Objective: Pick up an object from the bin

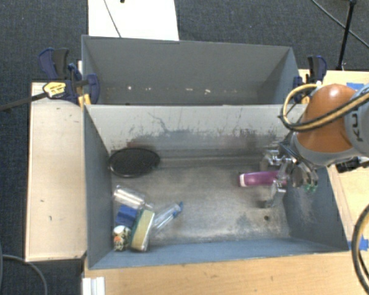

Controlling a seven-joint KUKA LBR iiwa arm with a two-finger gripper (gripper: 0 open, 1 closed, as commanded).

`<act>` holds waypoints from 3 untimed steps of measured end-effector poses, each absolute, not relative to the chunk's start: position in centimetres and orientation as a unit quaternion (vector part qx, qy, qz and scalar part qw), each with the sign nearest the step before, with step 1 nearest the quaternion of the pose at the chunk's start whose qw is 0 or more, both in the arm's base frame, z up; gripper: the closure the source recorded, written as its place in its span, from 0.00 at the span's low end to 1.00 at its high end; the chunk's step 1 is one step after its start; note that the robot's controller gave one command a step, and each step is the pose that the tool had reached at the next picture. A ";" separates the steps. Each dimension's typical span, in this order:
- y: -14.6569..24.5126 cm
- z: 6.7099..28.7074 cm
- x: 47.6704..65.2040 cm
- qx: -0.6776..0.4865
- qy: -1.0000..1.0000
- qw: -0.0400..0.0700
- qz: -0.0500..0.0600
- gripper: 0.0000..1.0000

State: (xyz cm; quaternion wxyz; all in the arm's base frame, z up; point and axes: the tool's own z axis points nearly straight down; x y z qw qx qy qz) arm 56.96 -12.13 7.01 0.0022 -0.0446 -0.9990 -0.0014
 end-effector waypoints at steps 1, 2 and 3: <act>-12.3 7.5 57.2 -0.042 -0.999 -0.001 0.000 1.00; -15.2 19.0 52.2 -0.082 -0.997 -0.004 0.001 1.00; -14.9 30.9 52.2 -0.056 -0.998 -0.006 0.001 1.00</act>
Offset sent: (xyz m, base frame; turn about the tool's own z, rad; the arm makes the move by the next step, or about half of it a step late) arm 0.0000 0.0000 0.0000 0.0000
